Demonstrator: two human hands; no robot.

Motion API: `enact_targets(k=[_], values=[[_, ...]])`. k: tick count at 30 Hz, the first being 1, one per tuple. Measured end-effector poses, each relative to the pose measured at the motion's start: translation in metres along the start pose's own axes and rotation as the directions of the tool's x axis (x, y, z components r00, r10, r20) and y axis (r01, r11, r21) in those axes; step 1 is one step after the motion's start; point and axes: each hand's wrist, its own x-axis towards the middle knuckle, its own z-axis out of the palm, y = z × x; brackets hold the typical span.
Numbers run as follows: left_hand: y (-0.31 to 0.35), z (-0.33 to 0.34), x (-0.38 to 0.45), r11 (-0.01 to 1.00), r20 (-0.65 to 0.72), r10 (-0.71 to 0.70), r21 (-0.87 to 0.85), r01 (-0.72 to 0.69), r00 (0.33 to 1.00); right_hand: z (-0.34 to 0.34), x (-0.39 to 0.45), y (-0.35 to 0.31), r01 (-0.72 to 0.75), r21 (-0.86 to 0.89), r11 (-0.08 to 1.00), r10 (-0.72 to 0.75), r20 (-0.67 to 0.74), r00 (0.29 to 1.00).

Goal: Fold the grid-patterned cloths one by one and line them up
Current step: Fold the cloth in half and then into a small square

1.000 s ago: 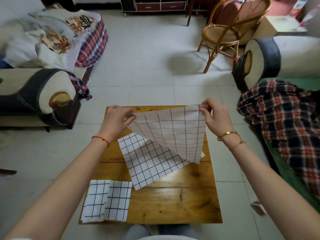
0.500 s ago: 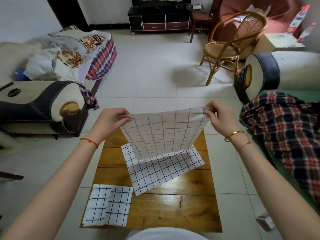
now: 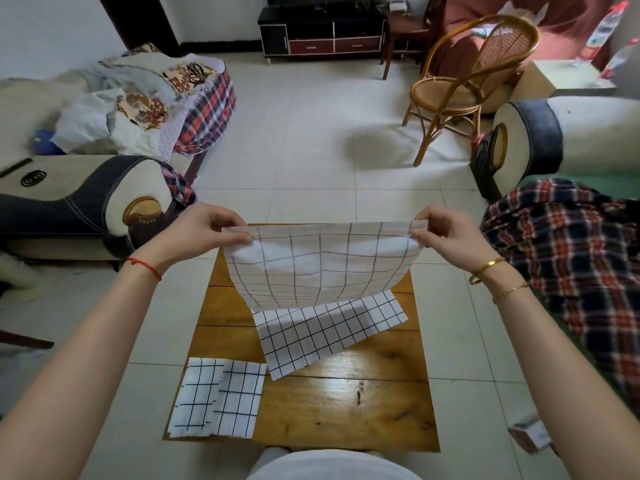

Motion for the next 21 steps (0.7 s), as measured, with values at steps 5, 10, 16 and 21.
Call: enact_targets(k=[5, 10, 16, 21], values=[[-0.002, 0.003, 0.004, 0.999, -0.021, -0.025, -0.047, 0.024, 0.999, 0.005, 0.010, 0.006, -0.031, 0.067, 0.997, 0.031, 0.001, 1.000], [-0.017, 0.014, 0.020, 0.997, -0.061, -0.046, -0.070, 0.042, 0.997, 0.024, 0.028, 0.021, -0.118, 0.074, 0.990, 0.122, -0.055, 0.991], [-0.055, 0.035, 0.055, 0.993, -0.149, -0.085, -0.093, 0.072, 0.985, 0.059, 0.062, 0.049, -0.229, 0.076, 0.970, 0.240, -0.197, 0.951], [-0.087, 0.051, 0.092, 0.989, -0.266, -0.137, -0.086, 0.118, 0.954, 0.088, 0.092, 0.062, -0.334, 0.119, 0.935, 0.354, -0.271, 0.895]])
